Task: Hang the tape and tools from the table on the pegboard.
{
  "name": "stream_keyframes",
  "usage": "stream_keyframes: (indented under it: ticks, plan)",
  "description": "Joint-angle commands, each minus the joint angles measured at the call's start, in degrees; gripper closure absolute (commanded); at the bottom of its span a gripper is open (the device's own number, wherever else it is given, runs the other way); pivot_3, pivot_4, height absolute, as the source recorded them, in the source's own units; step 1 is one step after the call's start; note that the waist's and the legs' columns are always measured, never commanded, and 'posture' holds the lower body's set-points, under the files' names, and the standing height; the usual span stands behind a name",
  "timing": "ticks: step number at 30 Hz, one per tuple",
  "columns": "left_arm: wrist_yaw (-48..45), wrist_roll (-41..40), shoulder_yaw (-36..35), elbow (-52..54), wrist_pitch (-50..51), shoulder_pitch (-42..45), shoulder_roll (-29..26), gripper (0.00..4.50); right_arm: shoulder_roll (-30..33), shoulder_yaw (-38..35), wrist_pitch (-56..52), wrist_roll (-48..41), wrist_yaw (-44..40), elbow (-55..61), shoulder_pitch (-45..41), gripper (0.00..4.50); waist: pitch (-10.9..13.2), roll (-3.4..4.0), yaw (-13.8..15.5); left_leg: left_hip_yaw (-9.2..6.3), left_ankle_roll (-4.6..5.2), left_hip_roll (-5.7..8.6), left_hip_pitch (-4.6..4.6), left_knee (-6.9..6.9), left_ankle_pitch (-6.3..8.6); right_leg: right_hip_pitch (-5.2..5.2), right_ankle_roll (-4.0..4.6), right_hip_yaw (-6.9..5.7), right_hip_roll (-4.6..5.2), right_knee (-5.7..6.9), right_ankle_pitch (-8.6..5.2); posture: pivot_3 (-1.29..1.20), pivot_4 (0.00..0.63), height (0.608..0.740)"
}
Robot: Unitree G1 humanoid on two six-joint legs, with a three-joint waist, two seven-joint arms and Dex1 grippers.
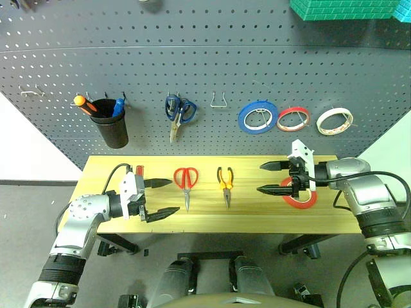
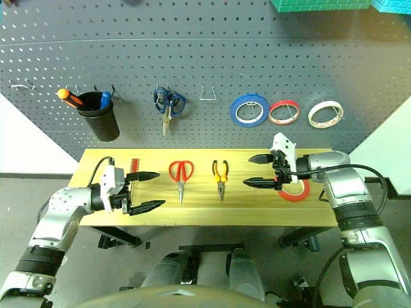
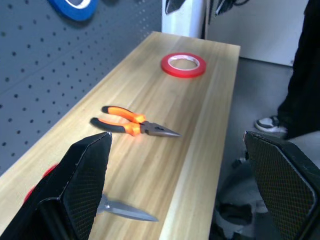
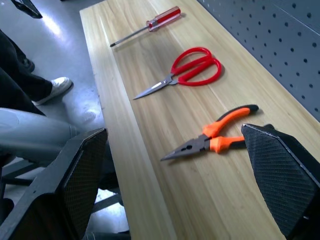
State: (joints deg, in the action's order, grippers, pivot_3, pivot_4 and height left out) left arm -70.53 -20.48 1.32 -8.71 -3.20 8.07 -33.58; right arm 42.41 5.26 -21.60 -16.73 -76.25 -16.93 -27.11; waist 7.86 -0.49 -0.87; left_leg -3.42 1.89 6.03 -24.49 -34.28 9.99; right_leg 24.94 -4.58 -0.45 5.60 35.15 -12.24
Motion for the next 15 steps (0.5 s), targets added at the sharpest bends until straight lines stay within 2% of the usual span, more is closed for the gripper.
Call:
stream_keyframes:
  ticks: [1,5,10,15]
  plan:
    - [0.4,1.4,0.7,-0.5,0.4,2.7,-0.4,0.08,1.3,-0.3,-2.7,1.8,2.5,-1.4,-1.6,0.00,0.0,-0.03,0.1,0.00,0.00,0.00,0.00,0.00,0.00,0.00,0.00,0.00,0.00,0.00,0.00,-0.06,0.131,0.731]
    - [3.0,2.8,2.1,1.2,4.0,4.8,0.7,0.08,1.0,0.3,-2.5,4.6,5.7,-3.0,-1.7,0.00,0.3,-0.05,0.0,0.00,0.00,0.00,-0.01,0.00,0.00,-0.01,-0.01,0.00,0.02,-0.01,-0.01,-0.07,0.157,0.731]
    - [7.7,6.5,5.8,4.4,10.7,7.6,1.6,0.08,1.0,-0.4,-4.7,5.5,8.5,-3.3,-1.6,0.00,1.8,-0.15,-0.2,0.00,0.01,0.00,-0.01,0.00,0.00,-0.01,0.00,0.01,0.03,0.00,0.00,-0.10,0.197,0.731]
    - [11.0,11.8,9.2,1.1,9.7,11.6,3.0,0.08,2.4,-0.6,-6.8,6.6,10.6,-3.0,-1.1,0.00,3.7,-0.18,-0.3,0.00,0.02,-0.01,-0.06,-0.01,-0.02,0.05,0.06,0.01,0.03,0.01,0.04,-0.13,0.239,0.731]
